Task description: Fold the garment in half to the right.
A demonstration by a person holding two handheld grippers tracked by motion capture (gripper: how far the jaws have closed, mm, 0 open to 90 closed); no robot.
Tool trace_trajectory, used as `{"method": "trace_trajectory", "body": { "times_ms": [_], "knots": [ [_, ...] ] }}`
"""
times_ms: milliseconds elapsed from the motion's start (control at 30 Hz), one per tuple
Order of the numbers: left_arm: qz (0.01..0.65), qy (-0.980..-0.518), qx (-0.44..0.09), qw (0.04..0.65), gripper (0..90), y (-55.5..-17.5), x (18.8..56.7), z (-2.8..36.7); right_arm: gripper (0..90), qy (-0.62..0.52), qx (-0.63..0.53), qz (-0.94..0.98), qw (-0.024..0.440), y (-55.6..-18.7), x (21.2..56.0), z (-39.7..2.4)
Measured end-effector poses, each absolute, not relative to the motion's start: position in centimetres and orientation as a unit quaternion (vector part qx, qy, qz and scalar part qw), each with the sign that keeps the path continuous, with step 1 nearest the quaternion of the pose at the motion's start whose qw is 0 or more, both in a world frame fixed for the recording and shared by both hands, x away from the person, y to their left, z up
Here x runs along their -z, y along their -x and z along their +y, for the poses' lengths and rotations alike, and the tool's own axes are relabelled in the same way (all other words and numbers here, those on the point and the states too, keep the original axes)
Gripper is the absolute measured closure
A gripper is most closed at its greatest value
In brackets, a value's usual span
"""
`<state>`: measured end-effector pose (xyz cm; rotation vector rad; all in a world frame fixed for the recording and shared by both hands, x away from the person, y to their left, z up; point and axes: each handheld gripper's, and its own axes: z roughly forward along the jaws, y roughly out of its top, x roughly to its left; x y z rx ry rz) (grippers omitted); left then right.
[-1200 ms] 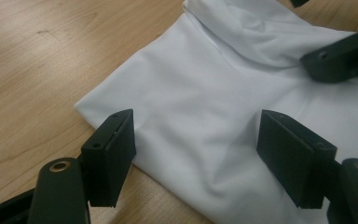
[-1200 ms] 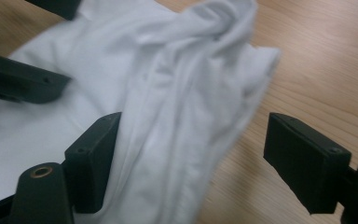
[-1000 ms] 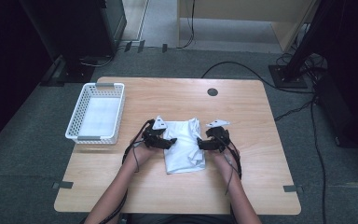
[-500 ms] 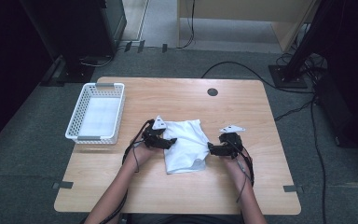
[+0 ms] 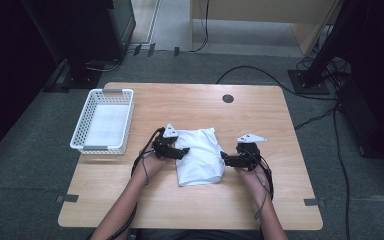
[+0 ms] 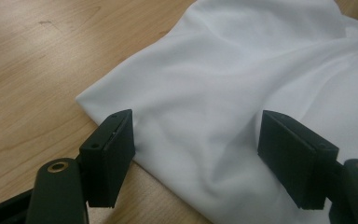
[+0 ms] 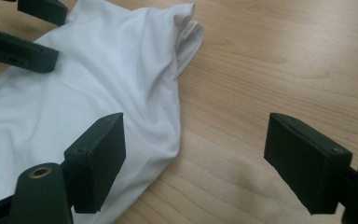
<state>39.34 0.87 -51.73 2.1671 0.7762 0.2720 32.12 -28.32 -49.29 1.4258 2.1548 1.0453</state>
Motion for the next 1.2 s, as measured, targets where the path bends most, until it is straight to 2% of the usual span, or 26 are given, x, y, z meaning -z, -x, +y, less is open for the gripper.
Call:
{"method": "trace_trajectory", "body": {
  "times_ms": [167, 400, 500, 567, 667, 1200],
  "knots": [
    [0.314, -0.852, -0.097, 0.408, 27.8, -39.1, 51.4, 1.0, 23.1, -0.492, -0.394, 0.763, 0.142, -32.0, 49.9, -27.9],
    [0.326, -0.849, -0.086, 0.408, 27.8, -38.9, 51.2, 1.3, 23.3, -0.473, -0.386, 0.779, 0.145, -32.0, 50.1, -27.3],
    [0.330, -0.849, -0.085, 0.404, 27.7, -38.8, 51.2, 1.4, 27.2, -0.462, -0.393, 0.783, 0.138, -32.0, 50.0, -27.1],
    [0.335, -0.847, -0.084, 0.404, 22.3, -38.8, 51.2, 1.5, 30.1, -0.460, -0.395, 0.784, 0.132, -32.0, 49.9, -27.0],
    [0.338, -0.845, -0.083, 0.405, 22.2, -38.8, 51.2, 1.6, 32.7, -0.452, -0.394, 0.790, 0.131, -32.1, 49.8, -26.8],
    [0.352, -0.842, -0.075, 0.401, 22.1, -38.3, 51.3, 1.8, 30.7, -0.407, -0.402, 0.810, 0.128, -31.2, 49.6, -26.8]
  ]
}}
